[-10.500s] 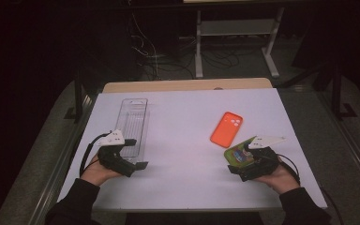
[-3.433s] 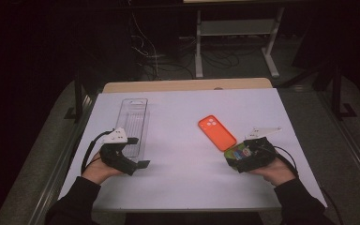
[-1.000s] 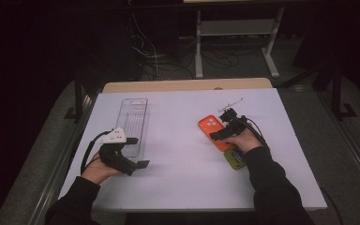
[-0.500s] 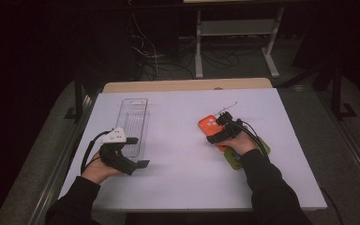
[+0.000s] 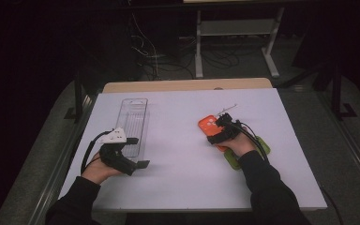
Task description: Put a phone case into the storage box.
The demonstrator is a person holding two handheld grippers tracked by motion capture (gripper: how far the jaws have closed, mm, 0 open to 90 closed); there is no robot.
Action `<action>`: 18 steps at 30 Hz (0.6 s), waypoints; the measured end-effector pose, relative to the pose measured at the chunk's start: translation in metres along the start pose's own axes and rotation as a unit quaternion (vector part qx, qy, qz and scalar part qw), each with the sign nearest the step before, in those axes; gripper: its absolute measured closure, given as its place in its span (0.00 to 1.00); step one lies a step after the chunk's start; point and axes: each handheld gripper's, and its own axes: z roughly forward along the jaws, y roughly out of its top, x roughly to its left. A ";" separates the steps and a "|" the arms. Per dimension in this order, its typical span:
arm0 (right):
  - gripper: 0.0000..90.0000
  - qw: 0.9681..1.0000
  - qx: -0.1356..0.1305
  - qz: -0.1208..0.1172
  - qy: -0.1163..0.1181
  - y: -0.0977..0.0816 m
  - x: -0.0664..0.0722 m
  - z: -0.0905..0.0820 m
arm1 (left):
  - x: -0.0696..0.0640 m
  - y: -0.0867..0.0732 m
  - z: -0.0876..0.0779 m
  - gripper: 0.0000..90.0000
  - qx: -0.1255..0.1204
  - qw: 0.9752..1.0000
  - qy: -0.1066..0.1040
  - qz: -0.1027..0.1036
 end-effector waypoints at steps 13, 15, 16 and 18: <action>0.17 1.000 -0.001 0.006 -0.003 -0.001 0.001 -0.002 | 0.000 0.000 0.000 0.00 0.002 1.000 0.001 0.001; 0.17 1.000 0.000 0.006 -0.001 -0.001 0.001 -0.002 | 0.000 0.000 0.000 0.00 0.002 1.000 0.001 0.001; 0.17 1.000 0.000 0.005 0.000 -0.001 0.001 -0.002 | 0.001 0.000 0.000 0.00 0.002 1.000 0.001 0.004; 0.17 1.000 0.000 0.008 0.001 0.000 0.000 -0.002 | 0.001 0.000 0.000 0.00 0.000 1.000 0.001 0.000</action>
